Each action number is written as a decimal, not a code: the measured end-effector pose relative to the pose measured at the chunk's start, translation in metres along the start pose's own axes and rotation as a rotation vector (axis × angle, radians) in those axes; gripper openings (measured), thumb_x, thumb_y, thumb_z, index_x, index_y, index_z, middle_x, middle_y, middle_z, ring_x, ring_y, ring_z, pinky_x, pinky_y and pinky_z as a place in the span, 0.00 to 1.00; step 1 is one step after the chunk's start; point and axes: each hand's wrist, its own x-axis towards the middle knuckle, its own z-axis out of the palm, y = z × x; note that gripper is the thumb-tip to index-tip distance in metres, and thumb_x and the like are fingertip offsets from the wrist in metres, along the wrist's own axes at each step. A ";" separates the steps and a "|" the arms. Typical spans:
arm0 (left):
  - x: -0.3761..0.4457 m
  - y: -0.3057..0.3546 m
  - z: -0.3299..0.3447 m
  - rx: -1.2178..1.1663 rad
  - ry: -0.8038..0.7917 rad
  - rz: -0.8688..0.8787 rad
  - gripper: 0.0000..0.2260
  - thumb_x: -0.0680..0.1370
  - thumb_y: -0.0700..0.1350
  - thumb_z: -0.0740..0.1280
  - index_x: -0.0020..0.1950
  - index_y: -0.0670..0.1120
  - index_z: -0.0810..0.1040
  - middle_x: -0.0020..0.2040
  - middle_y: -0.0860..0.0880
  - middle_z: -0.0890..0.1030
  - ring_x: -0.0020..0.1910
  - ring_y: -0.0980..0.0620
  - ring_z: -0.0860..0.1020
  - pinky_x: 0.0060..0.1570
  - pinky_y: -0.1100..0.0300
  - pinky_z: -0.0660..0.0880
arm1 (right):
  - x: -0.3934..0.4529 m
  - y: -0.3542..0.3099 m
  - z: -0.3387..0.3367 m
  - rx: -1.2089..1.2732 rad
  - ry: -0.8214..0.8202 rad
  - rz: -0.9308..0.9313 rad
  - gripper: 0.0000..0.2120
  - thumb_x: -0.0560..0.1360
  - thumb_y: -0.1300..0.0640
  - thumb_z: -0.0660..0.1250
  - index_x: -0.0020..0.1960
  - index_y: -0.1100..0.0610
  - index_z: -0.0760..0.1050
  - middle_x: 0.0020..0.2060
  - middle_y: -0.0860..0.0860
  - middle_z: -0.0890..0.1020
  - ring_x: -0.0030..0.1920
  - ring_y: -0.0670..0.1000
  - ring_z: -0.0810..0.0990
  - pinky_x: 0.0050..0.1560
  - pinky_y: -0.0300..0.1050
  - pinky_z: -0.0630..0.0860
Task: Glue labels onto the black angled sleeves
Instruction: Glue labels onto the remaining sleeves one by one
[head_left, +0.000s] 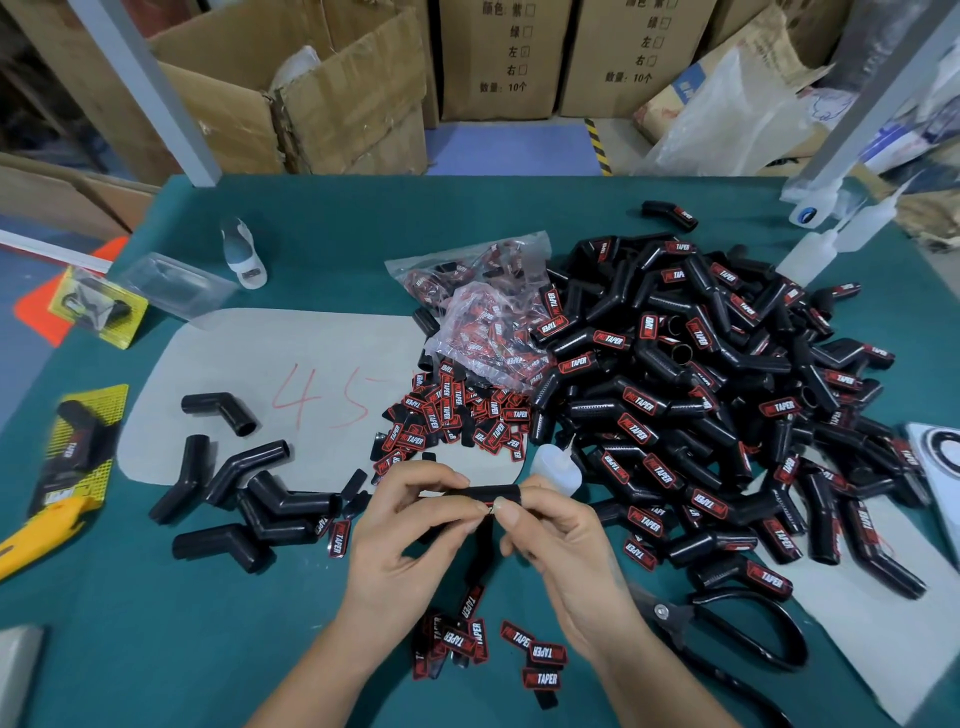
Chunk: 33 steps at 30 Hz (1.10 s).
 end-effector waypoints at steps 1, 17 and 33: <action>0.000 0.000 0.000 -0.004 -0.001 0.002 0.07 0.78 0.41 0.73 0.52 0.52 0.86 0.57 0.52 0.78 0.53 0.48 0.81 0.53 0.54 0.78 | 0.000 0.000 0.000 0.002 0.002 0.002 0.29 0.72 0.41 0.78 0.44 0.69 0.79 0.36 0.52 0.71 0.39 0.50 0.73 0.43 0.39 0.71; 0.002 -0.009 -0.004 -0.014 -0.064 -0.029 0.08 0.80 0.41 0.72 0.56 0.50 0.88 0.58 0.49 0.78 0.54 0.44 0.81 0.50 0.47 0.80 | 0.000 0.005 0.001 -0.025 -0.009 0.024 0.26 0.76 0.38 0.74 0.38 0.62 0.78 0.35 0.51 0.72 0.39 0.48 0.74 0.49 0.53 0.70; 0.007 -0.004 -0.005 -0.031 -0.083 -0.061 0.07 0.78 0.41 0.73 0.54 0.49 0.87 0.55 0.51 0.78 0.55 0.47 0.80 0.57 0.60 0.76 | -0.001 0.000 0.004 -0.015 0.028 0.037 0.24 0.74 0.42 0.72 0.38 0.64 0.77 0.36 0.52 0.73 0.38 0.48 0.74 0.47 0.46 0.72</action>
